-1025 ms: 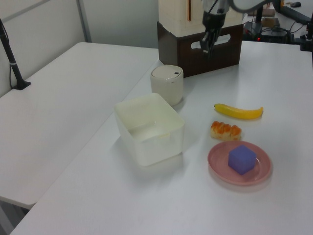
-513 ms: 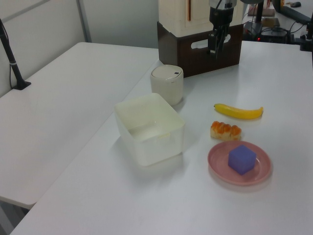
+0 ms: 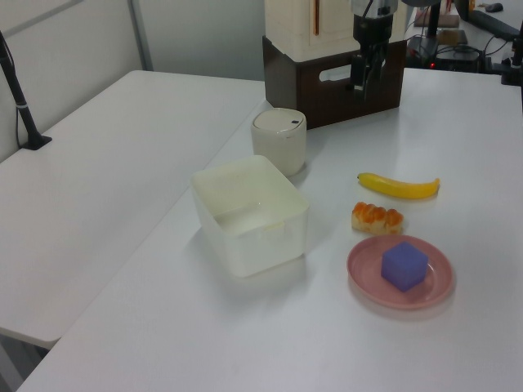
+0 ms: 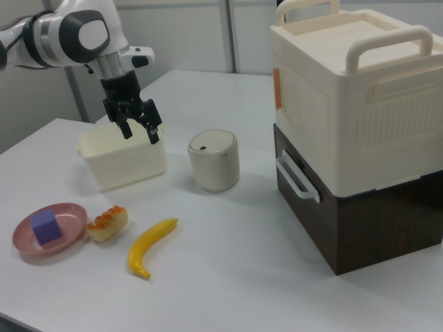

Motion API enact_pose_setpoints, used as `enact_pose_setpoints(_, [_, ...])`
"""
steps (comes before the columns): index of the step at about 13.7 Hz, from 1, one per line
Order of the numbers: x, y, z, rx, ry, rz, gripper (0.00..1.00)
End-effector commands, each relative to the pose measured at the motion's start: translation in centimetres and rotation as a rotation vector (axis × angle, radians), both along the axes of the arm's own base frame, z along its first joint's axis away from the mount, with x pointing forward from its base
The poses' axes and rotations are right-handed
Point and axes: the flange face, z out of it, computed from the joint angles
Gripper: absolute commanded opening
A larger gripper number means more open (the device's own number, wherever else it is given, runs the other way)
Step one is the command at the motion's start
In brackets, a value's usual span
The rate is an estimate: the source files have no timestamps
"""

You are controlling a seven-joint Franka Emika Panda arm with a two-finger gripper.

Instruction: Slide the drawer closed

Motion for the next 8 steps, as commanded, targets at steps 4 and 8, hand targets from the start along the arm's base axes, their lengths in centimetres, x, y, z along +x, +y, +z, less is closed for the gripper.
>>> enact_pose_setpoints(4, [-1.16,-0.45,1.28,0.039,0.032,0.000,1.00])
enact_pose_setpoints(8, [-1.05,-0.51,1.56,0.051,0.026,0.005,1.00])
